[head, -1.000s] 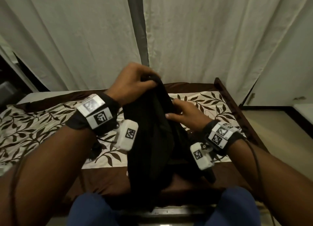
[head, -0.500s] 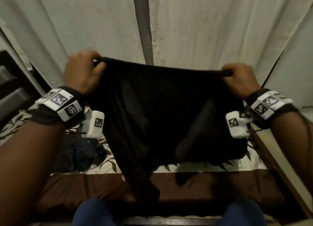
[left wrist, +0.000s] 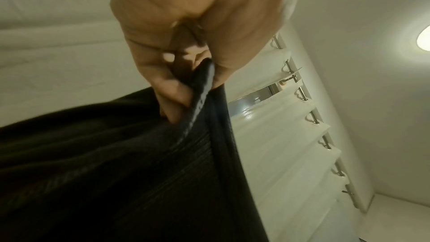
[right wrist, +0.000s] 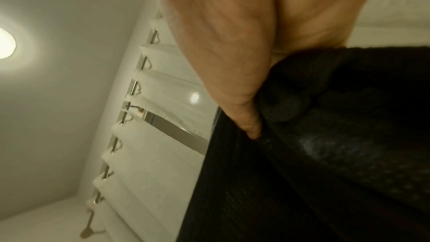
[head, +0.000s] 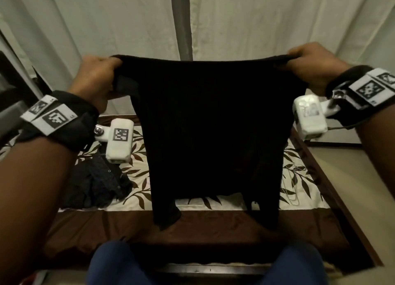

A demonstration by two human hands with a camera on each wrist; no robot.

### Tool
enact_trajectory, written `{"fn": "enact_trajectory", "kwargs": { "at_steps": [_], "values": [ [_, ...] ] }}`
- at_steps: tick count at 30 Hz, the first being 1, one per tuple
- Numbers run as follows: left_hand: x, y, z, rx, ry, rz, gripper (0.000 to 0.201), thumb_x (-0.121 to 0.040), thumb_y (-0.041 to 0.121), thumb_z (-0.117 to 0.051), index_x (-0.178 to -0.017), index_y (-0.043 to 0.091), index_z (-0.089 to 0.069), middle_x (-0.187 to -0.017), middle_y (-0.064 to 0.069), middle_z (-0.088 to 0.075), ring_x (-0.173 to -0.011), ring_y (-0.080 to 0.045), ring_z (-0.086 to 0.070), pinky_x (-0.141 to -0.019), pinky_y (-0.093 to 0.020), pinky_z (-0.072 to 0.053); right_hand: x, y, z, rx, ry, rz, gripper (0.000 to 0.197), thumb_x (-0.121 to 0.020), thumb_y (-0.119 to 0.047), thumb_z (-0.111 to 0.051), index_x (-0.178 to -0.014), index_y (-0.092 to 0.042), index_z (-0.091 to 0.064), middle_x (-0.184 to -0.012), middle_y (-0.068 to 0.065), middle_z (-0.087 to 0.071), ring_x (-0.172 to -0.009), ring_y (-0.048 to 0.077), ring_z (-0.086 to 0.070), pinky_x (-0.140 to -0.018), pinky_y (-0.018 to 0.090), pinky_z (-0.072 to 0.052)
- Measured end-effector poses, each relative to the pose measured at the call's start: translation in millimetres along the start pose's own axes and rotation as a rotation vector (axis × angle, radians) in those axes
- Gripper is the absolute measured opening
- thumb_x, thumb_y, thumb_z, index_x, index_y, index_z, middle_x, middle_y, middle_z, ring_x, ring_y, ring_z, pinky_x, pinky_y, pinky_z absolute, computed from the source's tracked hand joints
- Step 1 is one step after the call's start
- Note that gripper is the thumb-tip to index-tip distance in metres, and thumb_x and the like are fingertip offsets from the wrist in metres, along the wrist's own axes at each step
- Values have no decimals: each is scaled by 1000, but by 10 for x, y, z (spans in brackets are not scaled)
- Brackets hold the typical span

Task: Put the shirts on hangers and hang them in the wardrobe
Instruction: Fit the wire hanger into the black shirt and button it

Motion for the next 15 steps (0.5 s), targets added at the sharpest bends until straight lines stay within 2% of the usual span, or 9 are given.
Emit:
{"fn": "enact_trajectory", "kwargs": {
  "at_steps": [2,4,7,9,10,11,13,15],
  "values": [
    [48,25,-10,72,-1,1,21,-97,10,-52,-78,17,-59,-75,0,-60,-67,-10,-65,-57,-29,-59,52,20,-46,-35,-92,-60,17,-97,-11,-56,-101,-2,-70,-91,18,-70,-71,25,-67,-62,31,-55],
    [112,20,-8,101,-22,-13,18,-98,11,-52,-82,17,-58,-82,-3,-61,-73,-11,-65,-58,-27,-59,158,22,-75,-115,-135,-135,20,-99,-12,-52,-102,-1,-69,-95,18,-71,-73,25,-70,-66,33,-57],
    [158,-5,138,12,20,-137,13,-91,27,-59,-80,21,-61,-88,-7,-62,-75,-16,-65,-60,-31,-58,244,-42,24,-257,-8,-106,15,-96,-9,-55,-93,-3,-69,-77,7,-70,-62,17,-68,-59,28,-54],
    [70,27,231,-104,83,-179,21,-80,44,-61,-71,25,-60,-73,7,-64,-69,-10,-61,-61,-30,-54,294,-138,145,-312,68,-72,14,-95,-17,-60,-84,-11,-67,-67,-2,-67,-56,9,-64,-52,23,-51],
    [14,46,257,-171,115,-174,25,-77,50,-60,-69,26,-57,-63,13,-63,-60,-3,-57,-60,-24,-53,308,-180,186,-331,74,-67,15,-94,-23,-61,-83,-14,-66,-68,-4,-65,-55,8,-62,-50,22,-49],
    [-73,39,264,-183,144,-146,29,-73,54,-59,-68,26,-55,-56,15,-61,-53,-2,-55,-61,-23,-54,293,-181,195,-353,53,-82,15,-94,-28,-60,-85,-17,-65,-71,-4,-64,-58,9,-61,-52,22,-48],
    [-146,27,217,-142,155,-118,33,-66,55,-59,-68,22,-57,-57,2,-58,-47,-8,-53,-54,-30,-51,247,-151,149,-411,-29,-149,16,-94,-33,-59,-91,-19,-67,-76,-4,-69,-66,11,-66,-59,24,-50],
    [-84,-25,104,-154,112,-137,29,-71,48,-63,-65,19,-58,-62,-4,-51,-48,-13,-52,-42,-25,-41,250,-81,60,-452,-117,-202,20,-96,-33,-58,-98,-17,-71,-83,-1,-74,-74,15,-70,-66,26,-54]
  ]
}}
Point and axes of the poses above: each hand's wrist, its own x-axis away from the middle knuckle, its own z-axis out of the back of the hand, y = z × x, the point moved 1 cm from there along -x, towards the middle knuckle
